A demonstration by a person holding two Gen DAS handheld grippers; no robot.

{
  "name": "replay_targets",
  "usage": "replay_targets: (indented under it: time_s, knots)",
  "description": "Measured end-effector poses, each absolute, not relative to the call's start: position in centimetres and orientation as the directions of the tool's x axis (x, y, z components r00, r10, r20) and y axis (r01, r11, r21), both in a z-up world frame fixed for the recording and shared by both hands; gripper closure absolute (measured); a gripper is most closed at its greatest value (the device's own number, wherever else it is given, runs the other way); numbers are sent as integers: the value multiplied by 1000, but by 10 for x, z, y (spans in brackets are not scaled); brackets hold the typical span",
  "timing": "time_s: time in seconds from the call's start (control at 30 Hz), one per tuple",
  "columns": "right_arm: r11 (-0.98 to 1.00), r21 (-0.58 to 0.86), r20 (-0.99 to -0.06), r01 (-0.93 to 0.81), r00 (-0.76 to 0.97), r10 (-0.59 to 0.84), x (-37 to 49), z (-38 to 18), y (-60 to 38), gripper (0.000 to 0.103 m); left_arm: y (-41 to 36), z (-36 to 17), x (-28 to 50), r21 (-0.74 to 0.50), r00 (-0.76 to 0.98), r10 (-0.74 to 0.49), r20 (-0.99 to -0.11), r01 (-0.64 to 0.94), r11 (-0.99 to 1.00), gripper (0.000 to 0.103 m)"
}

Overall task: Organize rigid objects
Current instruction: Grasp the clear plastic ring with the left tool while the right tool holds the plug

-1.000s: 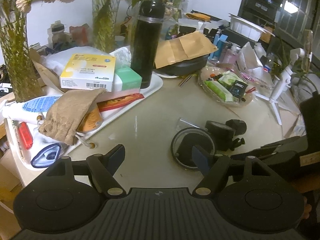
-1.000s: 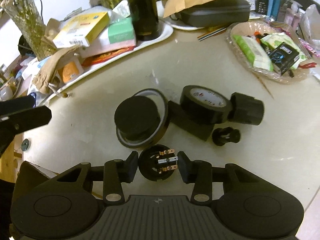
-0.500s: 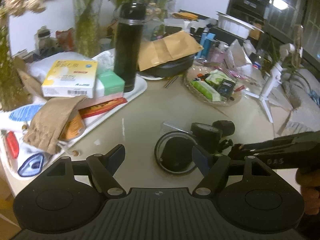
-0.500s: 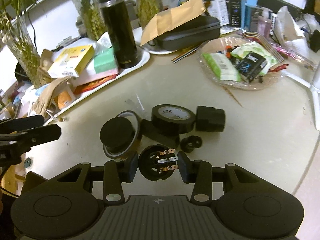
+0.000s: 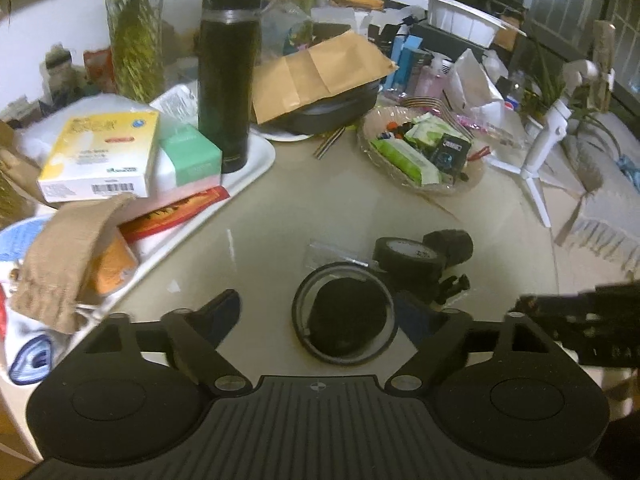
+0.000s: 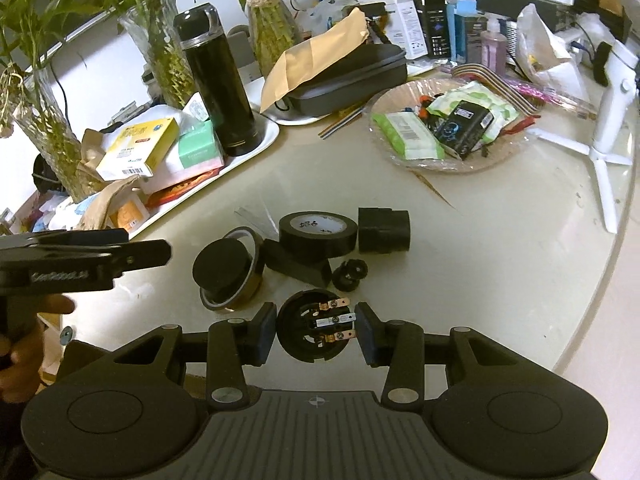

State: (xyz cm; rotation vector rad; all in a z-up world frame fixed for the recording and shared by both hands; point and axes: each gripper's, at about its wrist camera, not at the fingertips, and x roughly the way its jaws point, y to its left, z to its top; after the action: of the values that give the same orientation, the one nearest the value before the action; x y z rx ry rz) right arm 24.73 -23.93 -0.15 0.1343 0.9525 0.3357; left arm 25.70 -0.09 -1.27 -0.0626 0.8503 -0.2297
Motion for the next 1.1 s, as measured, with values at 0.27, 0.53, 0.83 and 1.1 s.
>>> replay_targets:
  time_s: [0.27,0.53,0.83,1.1]
  knots:
    - [935,277,-763,-220,541,354,246,2,-243,58,16,-35,293,-330,532,-301,-791,43,943,9]
    - [932,292,-762,-214,537,362,249,1,-247,58,11,-61,321,-391,411,-367,-834,29,920,9]
    - [929,310,-759,-204,535,371,250,0,-252,58,3,-77,332,-420,349,-403,-846,31,907,9]
    - [925,319,-758,-209,530,381,250,0,-251,58,-3,-80,332,-409,350,-390,-852,21,912,9]
